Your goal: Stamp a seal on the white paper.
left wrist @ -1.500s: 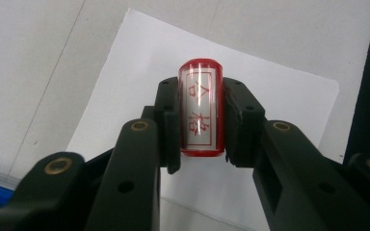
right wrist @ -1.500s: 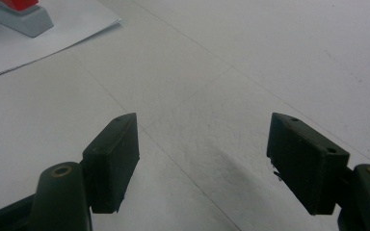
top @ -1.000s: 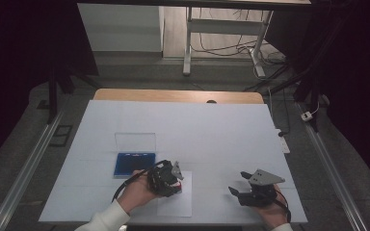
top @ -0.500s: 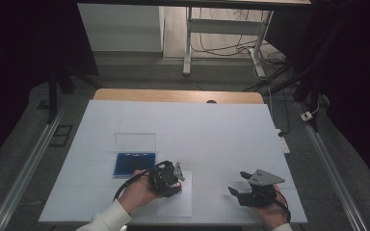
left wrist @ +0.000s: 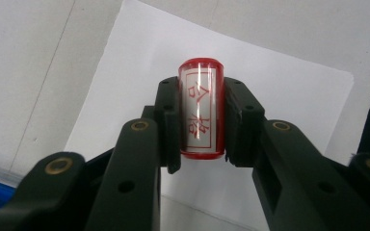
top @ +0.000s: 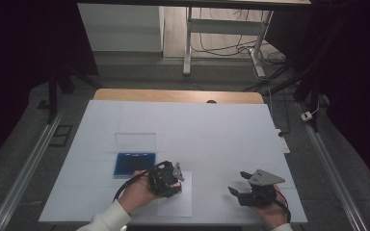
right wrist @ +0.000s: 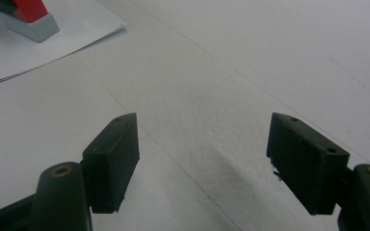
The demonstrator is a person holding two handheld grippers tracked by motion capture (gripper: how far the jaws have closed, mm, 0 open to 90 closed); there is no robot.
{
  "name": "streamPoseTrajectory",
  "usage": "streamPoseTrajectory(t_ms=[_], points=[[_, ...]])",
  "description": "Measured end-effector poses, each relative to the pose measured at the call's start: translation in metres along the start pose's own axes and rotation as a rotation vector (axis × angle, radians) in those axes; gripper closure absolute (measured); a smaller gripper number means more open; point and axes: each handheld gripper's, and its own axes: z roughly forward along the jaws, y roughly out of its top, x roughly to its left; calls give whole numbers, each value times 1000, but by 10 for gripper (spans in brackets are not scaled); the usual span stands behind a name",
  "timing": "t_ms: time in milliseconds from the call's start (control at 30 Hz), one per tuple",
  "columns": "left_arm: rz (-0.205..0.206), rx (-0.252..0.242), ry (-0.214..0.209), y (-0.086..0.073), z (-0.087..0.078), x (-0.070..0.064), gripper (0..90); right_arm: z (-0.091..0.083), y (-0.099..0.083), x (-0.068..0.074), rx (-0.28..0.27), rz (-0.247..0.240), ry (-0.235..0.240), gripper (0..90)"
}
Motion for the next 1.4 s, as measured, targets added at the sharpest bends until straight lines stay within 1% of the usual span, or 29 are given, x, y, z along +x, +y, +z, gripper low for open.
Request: streamPoseTrajectory(t_ms=[200,333,467,600,700,767,800,900,933,1067,1400], points=[[3,0,8,0,0,-1,708,-1,0,-1,0,1,-4,265],[2,-9,10,-1,-1,-1,707,-1,0,1,5,1,-6,265],[-5,-36,-1,-3,-5,0,705,-1,0,1,4,2,-7,266],[3,-48,-6,-3,-4,1,705,-1,0,0,2,6,-3,265],[5,-61,-26,-3,-5,1,704,-2,0,0,2,6,-2,265],[-1,-75,-29,-3,-7,1,704,-3,-1,0,-2,7,-8,266],[0,-80,-29,-3,-9,2,704,-3,-1,-1,-5,8,-5,266],[-16,-101,-29,-5,-15,5,703,-4,-1,-1,-6,5,-4,265],[-25,-114,-29,-6,-17,5,703,-4,-1,-1,-8,5,-4,265],[-36,-149,-29,-8,-28,8,703,-4,-1,-1,-7,5,-5,265],[-43,-204,-10,-14,-55,13,702,-4,-1,-1,-6,6,-6,266]])
